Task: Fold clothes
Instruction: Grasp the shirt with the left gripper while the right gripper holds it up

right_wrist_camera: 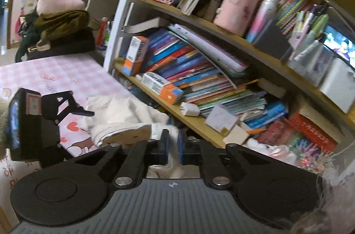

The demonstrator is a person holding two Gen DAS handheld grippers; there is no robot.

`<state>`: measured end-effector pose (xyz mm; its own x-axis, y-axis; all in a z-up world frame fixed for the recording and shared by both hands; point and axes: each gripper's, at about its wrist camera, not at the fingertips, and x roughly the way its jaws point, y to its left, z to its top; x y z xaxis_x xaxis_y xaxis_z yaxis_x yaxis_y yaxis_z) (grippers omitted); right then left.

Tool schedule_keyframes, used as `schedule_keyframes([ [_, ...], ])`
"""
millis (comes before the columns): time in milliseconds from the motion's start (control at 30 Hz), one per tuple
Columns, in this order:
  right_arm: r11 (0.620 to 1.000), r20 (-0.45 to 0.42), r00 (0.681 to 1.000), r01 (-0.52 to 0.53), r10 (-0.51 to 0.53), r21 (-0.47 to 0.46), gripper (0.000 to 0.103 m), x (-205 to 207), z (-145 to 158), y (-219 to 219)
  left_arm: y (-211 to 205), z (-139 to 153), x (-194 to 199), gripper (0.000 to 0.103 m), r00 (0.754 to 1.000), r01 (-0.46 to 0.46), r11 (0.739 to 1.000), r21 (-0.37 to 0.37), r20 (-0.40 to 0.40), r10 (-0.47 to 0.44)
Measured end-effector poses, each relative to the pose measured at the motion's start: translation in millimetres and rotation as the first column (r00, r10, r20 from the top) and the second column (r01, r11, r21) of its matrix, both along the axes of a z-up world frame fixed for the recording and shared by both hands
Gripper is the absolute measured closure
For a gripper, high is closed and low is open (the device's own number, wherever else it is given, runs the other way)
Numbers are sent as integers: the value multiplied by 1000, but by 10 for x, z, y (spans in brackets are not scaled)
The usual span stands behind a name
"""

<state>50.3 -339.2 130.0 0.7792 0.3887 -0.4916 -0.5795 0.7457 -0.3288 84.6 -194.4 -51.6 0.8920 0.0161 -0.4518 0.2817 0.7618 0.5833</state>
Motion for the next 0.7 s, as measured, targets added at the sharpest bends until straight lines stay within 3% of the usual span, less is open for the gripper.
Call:
schedule_keyframes([
  [33,1000,-7,1000,14,-14,-3,100,4,-11,-18,30,2,57,81,1000,4,1000,-5,-12,-4],
  [67,1000,-13,1000,28,-28,-6,100,9,-22,-37,69,5,116,88,1000,6,1000,-12,-27,-6],
  [167,998,-61,998,19,-22,-53,96,-52,-211,-15,195,125,162,90,1000,13,997,-82,-19,-15],
  [200,997,-79,997,12,-18,-71,89,-76,-284,-3,221,177,147,91,1000,20,995,-101,-9,-21],
  [267,992,-106,994,-18,5,-126,45,-172,-490,66,238,293,104,91,999,43,992,-118,17,-41],
  [333,978,-123,992,-56,32,-202,38,-286,-740,162,242,415,51,92,997,65,989,-131,44,-60],
  [467,898,-110,989,-138,101,-417,32,-520,-1352,425,209,612,-61,92,994,93,984,-150,74,-82],
  [600,831,-63,986,-166,157,-530,33,-555,-1750,586,178,707,-158,92,992,107,982,-157,85,-94],
  [700,791,-4,990,-115,141,-601,49,-452,-1937,642,189,723,-199,92,993,104,981,-166,79,-91],
])
